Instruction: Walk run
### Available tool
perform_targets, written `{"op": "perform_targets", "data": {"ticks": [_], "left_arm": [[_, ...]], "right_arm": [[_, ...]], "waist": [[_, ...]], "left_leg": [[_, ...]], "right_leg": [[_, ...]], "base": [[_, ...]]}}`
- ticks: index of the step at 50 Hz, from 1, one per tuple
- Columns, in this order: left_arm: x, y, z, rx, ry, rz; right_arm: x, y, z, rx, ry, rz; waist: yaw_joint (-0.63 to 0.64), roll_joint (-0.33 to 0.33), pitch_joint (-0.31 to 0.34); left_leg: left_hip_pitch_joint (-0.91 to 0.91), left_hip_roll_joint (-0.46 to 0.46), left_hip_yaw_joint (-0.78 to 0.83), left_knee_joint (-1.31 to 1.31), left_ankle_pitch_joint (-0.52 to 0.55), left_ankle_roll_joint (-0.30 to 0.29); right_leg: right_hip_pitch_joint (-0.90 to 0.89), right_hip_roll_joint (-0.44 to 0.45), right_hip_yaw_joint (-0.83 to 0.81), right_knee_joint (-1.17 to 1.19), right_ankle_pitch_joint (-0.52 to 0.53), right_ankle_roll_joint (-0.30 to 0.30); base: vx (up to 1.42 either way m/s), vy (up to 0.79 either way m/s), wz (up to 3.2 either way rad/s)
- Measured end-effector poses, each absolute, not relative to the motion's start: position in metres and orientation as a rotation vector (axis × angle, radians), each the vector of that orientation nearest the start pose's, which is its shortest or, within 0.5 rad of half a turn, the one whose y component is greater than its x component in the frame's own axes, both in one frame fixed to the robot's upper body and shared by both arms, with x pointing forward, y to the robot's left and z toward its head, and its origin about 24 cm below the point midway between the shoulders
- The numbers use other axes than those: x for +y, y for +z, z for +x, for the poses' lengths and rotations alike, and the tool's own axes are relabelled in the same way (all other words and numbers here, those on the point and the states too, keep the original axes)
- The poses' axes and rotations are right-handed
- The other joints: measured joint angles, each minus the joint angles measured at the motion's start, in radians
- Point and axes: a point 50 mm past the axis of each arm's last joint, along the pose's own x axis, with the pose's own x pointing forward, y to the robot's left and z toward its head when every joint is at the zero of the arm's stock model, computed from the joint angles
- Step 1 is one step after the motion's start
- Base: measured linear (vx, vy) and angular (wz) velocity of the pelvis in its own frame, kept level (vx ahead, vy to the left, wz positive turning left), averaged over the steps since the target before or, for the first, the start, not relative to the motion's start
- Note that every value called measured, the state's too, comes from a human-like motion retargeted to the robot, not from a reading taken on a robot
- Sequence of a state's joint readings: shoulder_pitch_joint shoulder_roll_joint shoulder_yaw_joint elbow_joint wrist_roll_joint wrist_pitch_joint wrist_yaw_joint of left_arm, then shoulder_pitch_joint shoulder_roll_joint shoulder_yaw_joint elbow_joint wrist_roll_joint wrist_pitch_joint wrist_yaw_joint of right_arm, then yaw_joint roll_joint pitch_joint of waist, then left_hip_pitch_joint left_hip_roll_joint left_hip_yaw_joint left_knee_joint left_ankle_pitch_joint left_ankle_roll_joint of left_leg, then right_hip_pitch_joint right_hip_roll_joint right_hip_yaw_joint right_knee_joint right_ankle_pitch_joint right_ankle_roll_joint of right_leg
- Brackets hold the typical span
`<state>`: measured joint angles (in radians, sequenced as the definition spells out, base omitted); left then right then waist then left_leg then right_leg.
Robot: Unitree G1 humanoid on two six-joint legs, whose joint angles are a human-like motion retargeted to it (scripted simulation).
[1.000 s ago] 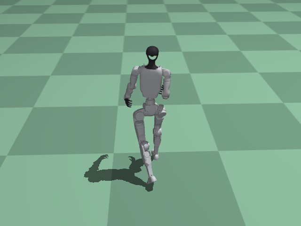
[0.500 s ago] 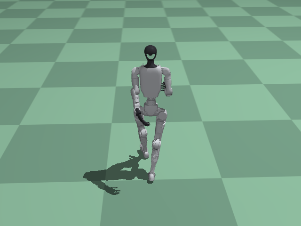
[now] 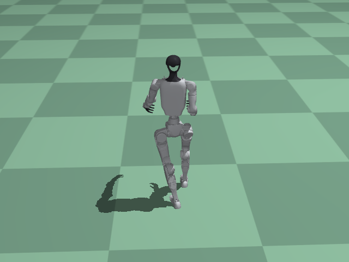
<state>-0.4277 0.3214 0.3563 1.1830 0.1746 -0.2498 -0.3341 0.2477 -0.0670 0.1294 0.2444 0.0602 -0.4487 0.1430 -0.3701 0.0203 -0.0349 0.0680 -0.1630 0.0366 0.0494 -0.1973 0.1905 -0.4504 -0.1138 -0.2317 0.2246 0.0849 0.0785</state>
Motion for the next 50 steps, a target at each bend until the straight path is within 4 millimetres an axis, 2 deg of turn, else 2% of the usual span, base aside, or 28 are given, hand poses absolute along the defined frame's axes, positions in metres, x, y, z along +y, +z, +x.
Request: {"op": "perform_targets", "data": {"ticks": [3,5,7,9,10,11,14,15,17,20,22,25,27,30,32,35,37,38,40,42,45,48,50], "left_arm": [[0.275,-0.029,0.283,0.379,-0.003,0.159],[0.275,-0.030,0.279,0.359,0.023,0.149],[0.271,-0.047,0.266,0.404,0.050,0.119],[0.263,-0.074,0.241,0.517,0.057,0.078],[0.258,-0.090,0.223,0.594,0.052,0.054],[0.252,-0.109,0.198,0.703,0.038,0.029],[0.230,-0.156,0.105,1.078,-0.022,-0.043],[0.223,-0.165,0.072,1.208,-0.037,-0.061],[0.218,-0.171,0.013,1.448,-0.059,-0.070],[0.195,-0.169,-0.069,1.751,-0.051,-0.066],[0.169,-0.164,-0.107,1.844,-0.054,-0.119],[0.130,-0.152,-0.146,1.904,-0.093,-0.292],[0.112,-0.143,-0.165,1.940,-0.131,-0.402],[0.096,-0.131,-0.185,1.998,-0.154,-0.484],[0.092,-0.127,-0.193,2.038,-0.163,-0.481],[0.096,-0.126,-0.195,2.071,-0.187,-0.458],[0.104,-0.130,-0.188,2.058,-0.192,-0.444],[0.109,-0.133,-0.182,2.041,-0.184,-0.430],[0.120,-0.142,-0.166,1.977,-0.139,-0.390],[0.133,-0.153,-0.144,1.875,-0.043,-0.337],[0.162,-0.168,-0.096,1.693,0.154,-0.250],[0.192,-0.176,-0.035,1.510,0.280,-0.205],[0.214,-0.175,0.012,1.379,0.313,-0.202]], "right_arm": [[-0.139,-0.024,0.183,0.044,0.160,0.018],[-0.140,-0.028,0.181,0.061,0.133,0.022],[-0.142,-0.031,0.178,0.085,0.109,0.027],[-0.144,-0.035,0.174,0.109,0.088,0.032],[-0.145,-0.037,0.171,0.121,0.080,0.035],[-0.146,-0.040,0.169,0.134,0.079,0.038],[-0.147,-0.044,0.165,0.164,0.073,0.041],[-0.147,-0.045,0.166,0.166,0.076,0.038],[-0.145,-0.040,0.174,0.140,0.086,0.030],[-0.144,-0.034,0.184,0.102,0.093,0.030],[-0.146,-0.028,0.190,0.069,0.102,0.026],[-0.148,-0.018,0.197,0.013,0.117,0.027],[-0.152,-0.012,0.201,-0.016,0.114,0.031],[-0.158,-0.007,0.205,-0.044,0.106,0.035],[-0.162,-0.005,0.205,-0.050,0.097,0.033],[-0.164,-0.009,0.202,-0.039,0.074,0.039],[-0.162,-0.016,0.196,-0.004,0.058,0.052],[-0.161,-0.020,0.193,0.016,0.049,0.058],[-0.158,-0.029,0.184,0.063,0.033,0.068],[-0.154,-0.037,0.175,0.111,0.037,0.074],[-0.142,-0.046,0.166,0.164,0.081,0.077],[-0.138,-0.044,0.166,0.158,0.136,0.051],[-0.135,-0.041,0.171,0.139,0.183,0.036]], "waist": [[-0.002,0.002,0.011],[0.005,0.011,0.007],[0.003,0.014,-0.007],[-0.029,0.024,-0.023],[-0.057,0.034,-0.031],[-0.051,0.038,-0.043],[-0.055,0.034,-0.043],[-0.056,0.022,-0.038],[-0.065,-0.014,-0.032],[-0.037,-0.035,-0.028],[0.008,-0.048,-0.019],[0.103,-0.073,-0.005],[0.152,-0.061,0.006],[0.208,-0.037,0.028],[0.228,-0.033,0.038],[0.228,-0.046,0.032],[0.223,-0.056,0.025],[0.232,-0.059,0.020],[0.274,-0.061,0.005],[0.309,-0.061,-0.019],[0.276,-0.053,-0.032],[0.253,-0.040,-0.009],[0.257,0.014,-0.016]], "left_leg": [[0.077,0.003,-0.001,-0.005,-0.037,-0.016],[0.110,0.010,0.001,0.009,-0.051,-0.029],[0.131,0.011,0.001,0.038,-0.024,-0.054],[0.143,0.032,-0.018,0.087,0.068,-0.102],[0.146,0.051,-0.034,0.121,0.136,-0.132],[0.141,0.059,-0.013,0.166,0.243,-0.161],[0.082,0.099,0.035,0.410,0.536,-0.229],[0.046,0.110,0.058,0.523,0.597,-0.238],[-0.035,0.119,0.092,0.696,0.679,-0.196],[-0.163,0.136,0.114,0.830,0.514,-0.193],[-0.250,0.150,0.139,0.850,0.422,-0.205],[-0.367,0.173,0.192,0.774,0.275,-0.203],[-0.425,0.210,0.218,0.637,0.211,-0.199],[-0.488,0.237,0.237,0.371,0.204,-0.177],[-0.520,0.216,0.246,0.208,0.173,-0.163],[-0.545,0.110,0.126,-0.013,0.133,-0.201],[-0.531,0.095,0.145,-0.044,0.148,-0.174],[-0.521,0.101,0.160,-0.017,0.177,-0.140],[-0.509,0.129,0.226,0.040,0.214,-0.127],[-0.488,0.157,0.226,0.076,0.269,-0.134],[-0.479,0.165,0.091,0.170,0.197,-0.084],[-0.357,0.174,0.206,0.161,0.143,-0.046],[-0.306,0.212,0.206,0.127,0.122,-0.043]], "right_leg": [[-0.047,0.017,0.082,-0.180,-0.045,0.024],[-0.052,0.012,0.059,-0.221,-0.036,0.021],[-0.047,0.016,0.062,-0.144,-0.013,-0.039],[-0.034,-0.008,-0.026,-0.085,0.022,-0.049],[-0.022,-0.005,-0.015,-0.069,0.062,-0.046],[-0.015,0.007,0.033,-0.039,0.040,-0.062],[0.047,0.040,0.107,0.016,-0.051,-0.131],[0.089,0.034,0.088,0.013,-0.077,-0.150],[0.149,0.021,0.078,-0.012,-0.096,-0.169],[0.226,0.068,0.112,-0.045,-0.134,-0.196],[0.270,0.090,0.151,-0.083,-0.131,-0.204],[0.321,0.132,0.228,-0.119,-0.142,-0.228],[0.355,0.170,0.238,-0.136,-0.158,-0.241],[0.413,0.224,0.242,-0.151,-0.192,-0.255],[0.455,0.242,0.249,-0.153,-0.218,-0.260],[0.510,0.235,0.205,-0.154,-0.242,-0.259],[0.544,0.233,0.171,-0.137,-0.220,-0.250],[0.560,0.232,0.160,-0.124,-0.197,-0.239],[0.588,0.231,0.154,-0.085,-0.105,-0.210],[0.594,0.218,0.124,-0.015,0.083,-0.185],[0.518,0.223,0.134,0.213,0.388,-0.144],[0.391,0.152,0.051,0.583,0.439,-0.138],[0.321,0.199,0.045,0.599,0.378,-0.150]], "base": [[0.94,-0.39,0.01],[0.92,-0.42,-0.08],[0.80,-0.36,0.28],[1.10,-0.57,0.93],[1.16,-0.65,0.68],[1.07,-0.59,0.15],[1.05,-0.50,-0.25],[0.92,-0.46,-0.23],[0.69,-0.38,-0.30],[0.87,-0.39,-0.64],[0.77,-0.27,-1.13],[0.80,-0.21,-1.46],[0.82,-0.15,-0.91],[0.95,-0.11,-0.52],[0.75,-0.07,-0.20],[1.04,-0.08,0.24],[0.94,-0.09,0.28],[1.13,-0.09,-0.23],[1.09,-0.09,-0.79],[1.17,-0.05,-0.79],[1.13,-0.05,0.03],[0.89,-0.05,0.08],[0.79,-0.03,-0.27]]}}
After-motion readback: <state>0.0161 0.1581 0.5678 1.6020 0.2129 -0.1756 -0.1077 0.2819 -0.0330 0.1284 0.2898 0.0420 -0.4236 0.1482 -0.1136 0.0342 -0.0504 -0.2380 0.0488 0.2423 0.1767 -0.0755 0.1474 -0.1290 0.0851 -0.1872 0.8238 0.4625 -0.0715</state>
